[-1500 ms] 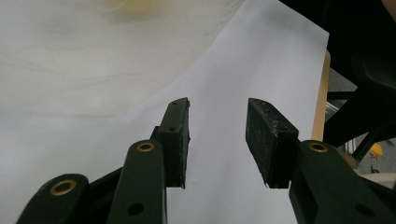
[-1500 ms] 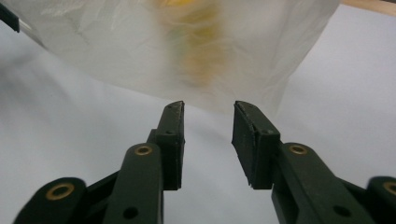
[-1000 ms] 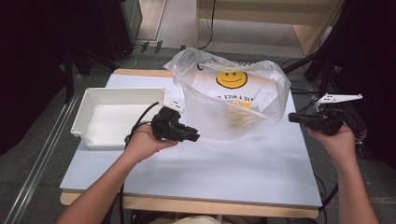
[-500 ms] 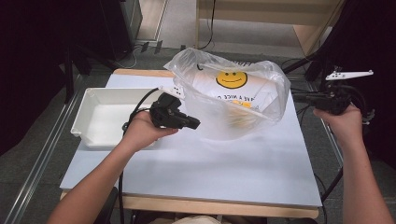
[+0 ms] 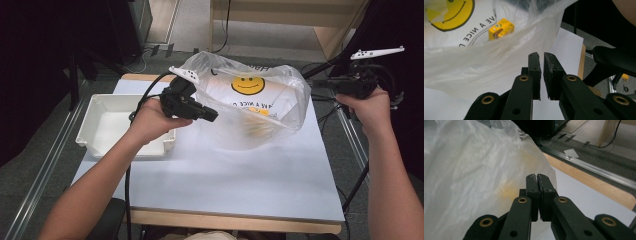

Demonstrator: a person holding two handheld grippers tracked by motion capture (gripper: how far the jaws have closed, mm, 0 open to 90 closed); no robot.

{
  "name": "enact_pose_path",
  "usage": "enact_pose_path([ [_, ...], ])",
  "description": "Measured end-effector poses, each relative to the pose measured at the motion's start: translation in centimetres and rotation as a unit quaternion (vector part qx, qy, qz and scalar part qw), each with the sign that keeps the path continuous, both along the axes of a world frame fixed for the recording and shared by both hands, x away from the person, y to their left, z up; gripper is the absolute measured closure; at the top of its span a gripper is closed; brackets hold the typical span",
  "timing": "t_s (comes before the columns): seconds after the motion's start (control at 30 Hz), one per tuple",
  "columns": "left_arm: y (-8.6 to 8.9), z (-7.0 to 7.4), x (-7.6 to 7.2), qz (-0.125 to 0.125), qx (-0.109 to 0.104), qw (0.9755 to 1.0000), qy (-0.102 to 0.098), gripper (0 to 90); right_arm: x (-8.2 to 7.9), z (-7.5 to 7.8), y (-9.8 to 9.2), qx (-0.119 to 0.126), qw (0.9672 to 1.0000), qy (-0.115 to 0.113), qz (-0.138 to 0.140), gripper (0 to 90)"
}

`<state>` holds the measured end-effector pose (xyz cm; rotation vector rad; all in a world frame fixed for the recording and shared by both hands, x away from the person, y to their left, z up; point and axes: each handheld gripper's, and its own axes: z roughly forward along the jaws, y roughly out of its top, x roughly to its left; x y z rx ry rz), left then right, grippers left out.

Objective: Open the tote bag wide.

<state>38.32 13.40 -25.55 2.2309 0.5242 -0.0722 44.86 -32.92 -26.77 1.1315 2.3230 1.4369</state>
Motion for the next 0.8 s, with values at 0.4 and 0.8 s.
enact_pose_path([
  [0.4,-0.5,3.0,2.4,0.008,-0.009,0.9999,-0.007,84.3,1.6,3.9,2.2,-0.021,0.9995,-0.009,0.022,90.0],
  [0.8,-1.3,5.1,3.9,0.019,0.003,0.9996,-0.02,84.4,2.1,7.2,5.7,-0.028,0.9986,-0.021,0.039,90.0],
])
